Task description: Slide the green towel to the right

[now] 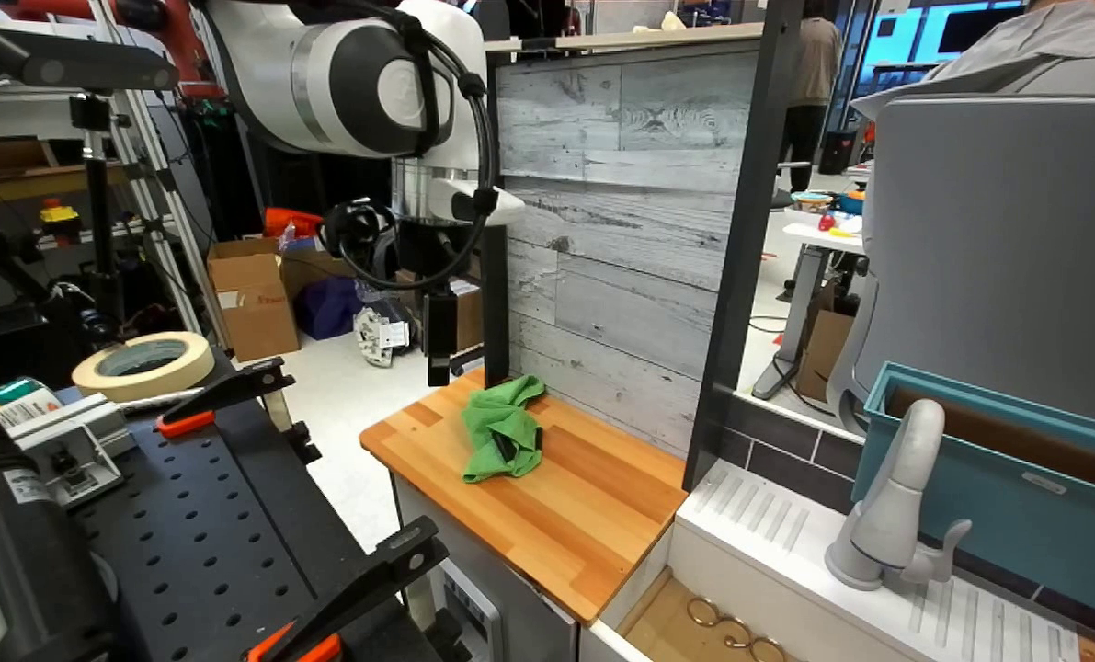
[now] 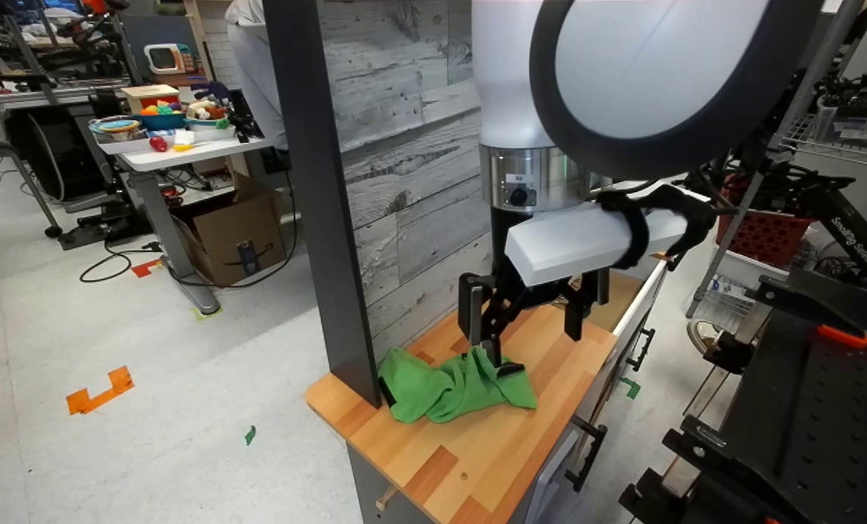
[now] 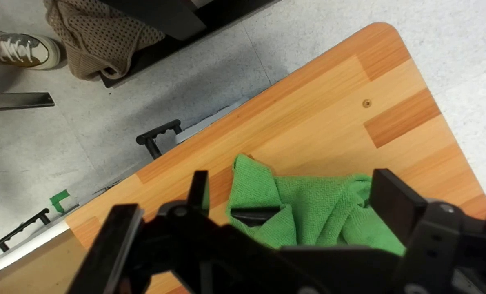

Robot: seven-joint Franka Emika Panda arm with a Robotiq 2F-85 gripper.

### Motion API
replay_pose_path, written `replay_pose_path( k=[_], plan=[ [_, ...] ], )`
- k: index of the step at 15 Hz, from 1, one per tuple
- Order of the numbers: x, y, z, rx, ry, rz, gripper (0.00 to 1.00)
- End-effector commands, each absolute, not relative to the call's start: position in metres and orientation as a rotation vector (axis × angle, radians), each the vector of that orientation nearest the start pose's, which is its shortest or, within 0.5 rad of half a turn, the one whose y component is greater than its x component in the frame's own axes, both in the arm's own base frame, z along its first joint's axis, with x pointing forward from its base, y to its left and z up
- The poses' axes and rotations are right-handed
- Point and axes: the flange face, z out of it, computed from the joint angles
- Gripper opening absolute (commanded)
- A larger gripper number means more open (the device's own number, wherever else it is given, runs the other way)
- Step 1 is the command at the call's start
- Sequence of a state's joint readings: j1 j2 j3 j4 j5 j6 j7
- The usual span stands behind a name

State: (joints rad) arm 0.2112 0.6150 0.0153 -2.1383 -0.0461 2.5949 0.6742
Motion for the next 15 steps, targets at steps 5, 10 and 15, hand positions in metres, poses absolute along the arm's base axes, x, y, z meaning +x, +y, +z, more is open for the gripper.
replay_pose_path(
  k=[5, 10, 15],
  plan=[
    [0.544, 0.124, 0.075, -2.917, 1.059, 0.081, 1.0],
    [0.557, 0.11, 0.046, -2.765, 1.328, 0.013, 1.0],
    [0.56, 0.103, 0.007, -2.677, 1.495, -0.019, 1.0]
  ],
)
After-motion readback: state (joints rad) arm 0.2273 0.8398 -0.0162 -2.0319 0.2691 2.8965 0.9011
